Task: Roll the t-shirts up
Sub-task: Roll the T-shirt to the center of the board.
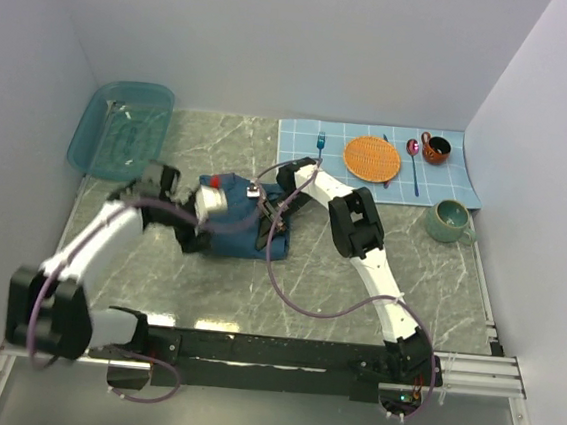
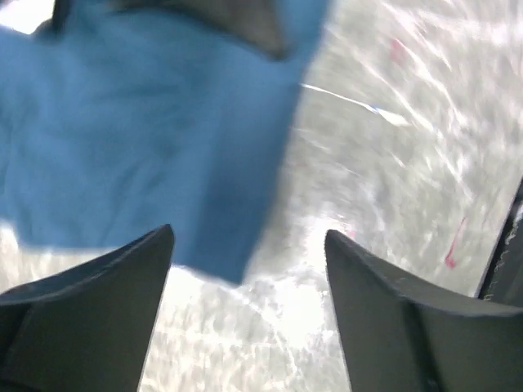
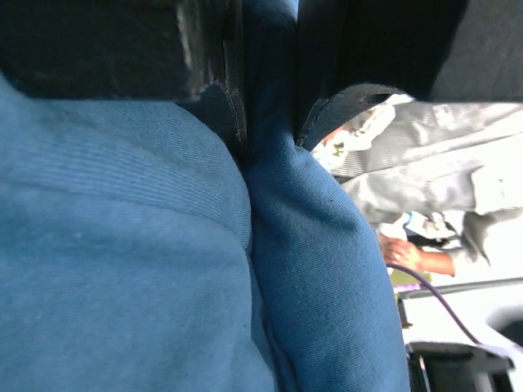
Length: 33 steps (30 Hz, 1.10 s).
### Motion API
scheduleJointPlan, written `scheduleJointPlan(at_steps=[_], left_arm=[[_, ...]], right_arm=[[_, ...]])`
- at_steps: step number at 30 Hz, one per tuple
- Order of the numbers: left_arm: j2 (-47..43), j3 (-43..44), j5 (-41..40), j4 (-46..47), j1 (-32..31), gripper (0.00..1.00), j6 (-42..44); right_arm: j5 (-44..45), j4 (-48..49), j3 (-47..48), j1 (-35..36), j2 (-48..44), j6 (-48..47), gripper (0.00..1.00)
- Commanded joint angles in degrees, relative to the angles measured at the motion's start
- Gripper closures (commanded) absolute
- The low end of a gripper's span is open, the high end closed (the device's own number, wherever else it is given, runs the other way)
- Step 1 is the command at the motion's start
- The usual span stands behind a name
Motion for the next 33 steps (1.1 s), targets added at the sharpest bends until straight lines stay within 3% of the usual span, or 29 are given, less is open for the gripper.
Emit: scheduleJointPlan(at_steps=[1, 6, 13, 22, 26, 28, 33], left_arm=[[-9.97, -13.04, -11.06, 13.23, -8.02, 0.16, 7.7], [-11.4, -17.29, -16.68, 19.38, -12.95, 0.19, 12.1], [-7.63, -20.72, -19.5, 25.71, -14.45, 0.2, 15.26], [2.73, -21.51, -21.35, 27.92, -15.59, 0.42, 20.28], [8.45, -17.48, -19.79, 24.34, -15.5, 0.62, 18.79], [11.08, -12.93, -16.63, 16.97, -14.8, 0.65, 18.34], [18.65, -1.31, -1.17, -2.2, -10.85, 0.69, 17.2]], right_arm=[[11.91, 8.06, -0.9, 1.13, 5.86, -1.26, 0.92], [12.35, 8.14, -1.25, 1.21, 5.69, -1.09, 0.91], [12.44, 8.05, -1.34, 1.22, 5.69, -1.17, 0.91], [11.74, 7.88, -1.07, 1.13, 5.95, -1.53, 0.89], [11.03, 7.35, -1.42, 0.95, 4.03, -5.2, 0.71], [10.6, 11.2, -5.8, -0.01, -2.09, -3.47, 0.61], [10.67, 35.51, -26.25, -7.04, -24.93, 8.74, 0.45]])
